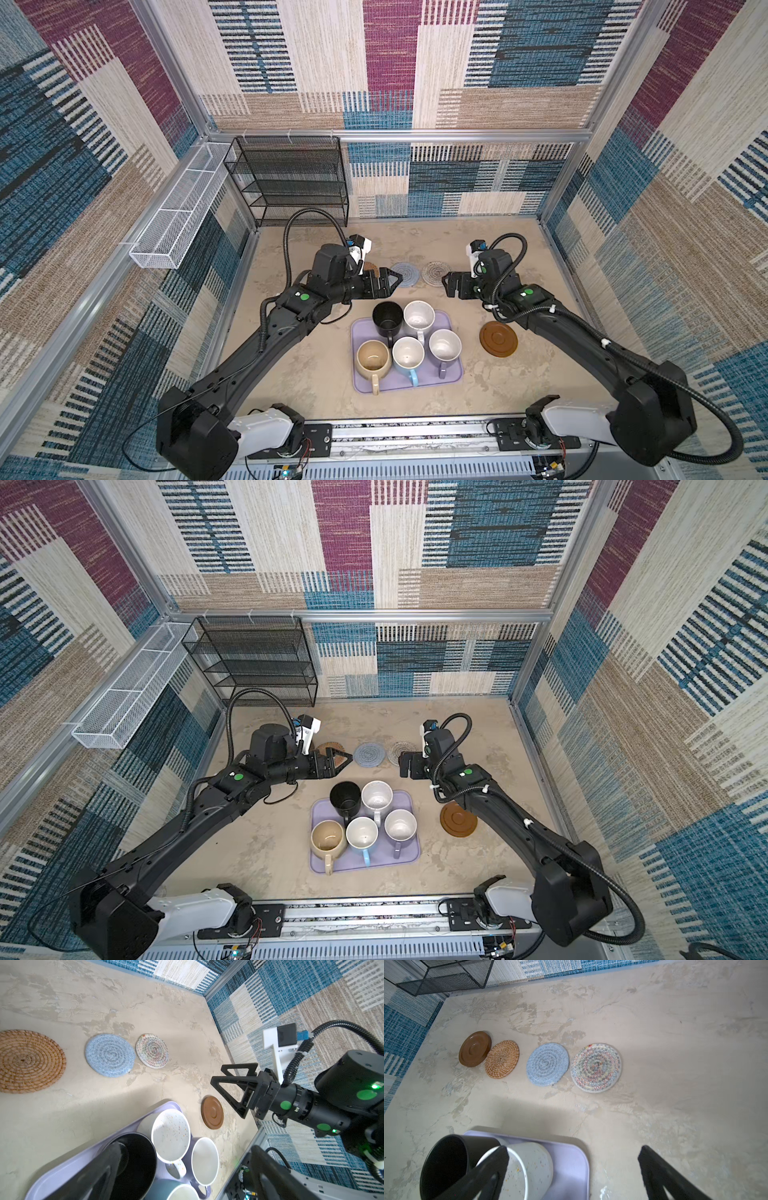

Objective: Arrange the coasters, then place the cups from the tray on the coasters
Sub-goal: 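Lower the right gripper onto the large brown coaster while the left gripper nears the tray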

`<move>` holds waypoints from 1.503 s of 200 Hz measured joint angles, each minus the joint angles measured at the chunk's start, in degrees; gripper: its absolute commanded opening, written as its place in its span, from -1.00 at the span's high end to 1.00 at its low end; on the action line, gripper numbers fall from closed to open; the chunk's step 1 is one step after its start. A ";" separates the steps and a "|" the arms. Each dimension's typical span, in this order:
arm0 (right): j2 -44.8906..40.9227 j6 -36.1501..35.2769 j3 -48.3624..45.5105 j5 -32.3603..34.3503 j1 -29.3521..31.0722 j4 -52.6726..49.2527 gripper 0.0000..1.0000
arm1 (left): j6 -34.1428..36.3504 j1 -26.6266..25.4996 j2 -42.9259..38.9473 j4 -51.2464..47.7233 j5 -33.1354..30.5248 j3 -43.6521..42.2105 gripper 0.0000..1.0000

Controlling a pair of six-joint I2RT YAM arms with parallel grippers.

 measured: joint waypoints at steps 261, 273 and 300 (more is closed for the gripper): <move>-1.40 17.88 -22.62 9.16 -4.35 -3.91 -0.17 | -3.10 -12.17 3.04 4.39 1.64 -3.23 -1.00; -1.33 17.90 -22.93 9.11 -4.35 -3.76 -0.14 | -3.08 -12.24 3.13 4.39 1.64 -3.06 -1.00; -0.50 17.88 -23.10 9.22 -4.35 -2.14 -0.05 | -2.84 -12.24 3.37 4.52 1.62 -2.71 -1.00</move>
